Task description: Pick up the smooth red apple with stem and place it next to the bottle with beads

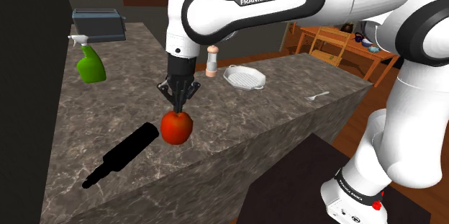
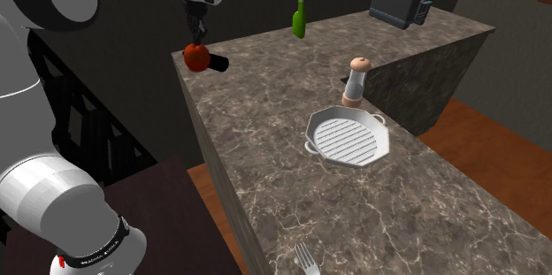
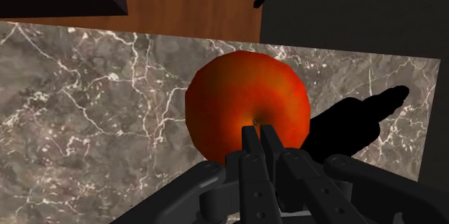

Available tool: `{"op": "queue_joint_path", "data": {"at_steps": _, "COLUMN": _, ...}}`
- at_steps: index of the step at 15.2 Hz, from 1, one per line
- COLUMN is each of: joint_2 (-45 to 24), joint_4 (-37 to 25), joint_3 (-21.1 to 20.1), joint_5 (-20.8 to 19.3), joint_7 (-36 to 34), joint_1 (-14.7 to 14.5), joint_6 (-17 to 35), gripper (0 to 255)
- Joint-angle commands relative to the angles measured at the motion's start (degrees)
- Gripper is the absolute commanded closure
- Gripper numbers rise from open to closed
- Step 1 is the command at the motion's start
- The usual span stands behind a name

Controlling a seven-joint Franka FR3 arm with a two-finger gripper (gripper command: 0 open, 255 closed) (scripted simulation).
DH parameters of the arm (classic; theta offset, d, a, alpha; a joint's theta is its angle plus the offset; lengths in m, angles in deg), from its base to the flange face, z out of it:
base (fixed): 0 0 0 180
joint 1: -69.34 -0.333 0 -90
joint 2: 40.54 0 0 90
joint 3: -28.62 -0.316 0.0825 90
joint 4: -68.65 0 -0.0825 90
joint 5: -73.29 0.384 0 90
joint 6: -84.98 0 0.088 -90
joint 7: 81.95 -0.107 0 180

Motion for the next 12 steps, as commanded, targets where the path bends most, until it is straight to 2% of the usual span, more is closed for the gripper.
{"op": "queue_joint_path", "data": {"at_steps": 1, "joint_2": -0.3, "joint_4": 1.2, "joint_3": 0.0, "joint_5": 0.0, "joint_7": 0.4, "joint_1": 0.0, "joint_6": 1.6, "gripper": 255}}
{"op": "queue_joint_path", "data": {"at_steps": 10, "joint_2": -2.3, "joint_4": 6.2, "joint_3": 0.0, "joint_5": 0.2, "joint_7": 1.6, "joint_1": -0.1, "joint_6": 8.4, "gripper": 255}}
{"op": "queue_joint_path", "data": {"at_steps": 12, "joint_2": -2.3, "joint_4": 6.2, "joint_3": 0.0, "joint_5": 0.2, "joint_7": 1.6, "joint_1": -0.1, "joint_6": 8.4, "gripper": 255}}
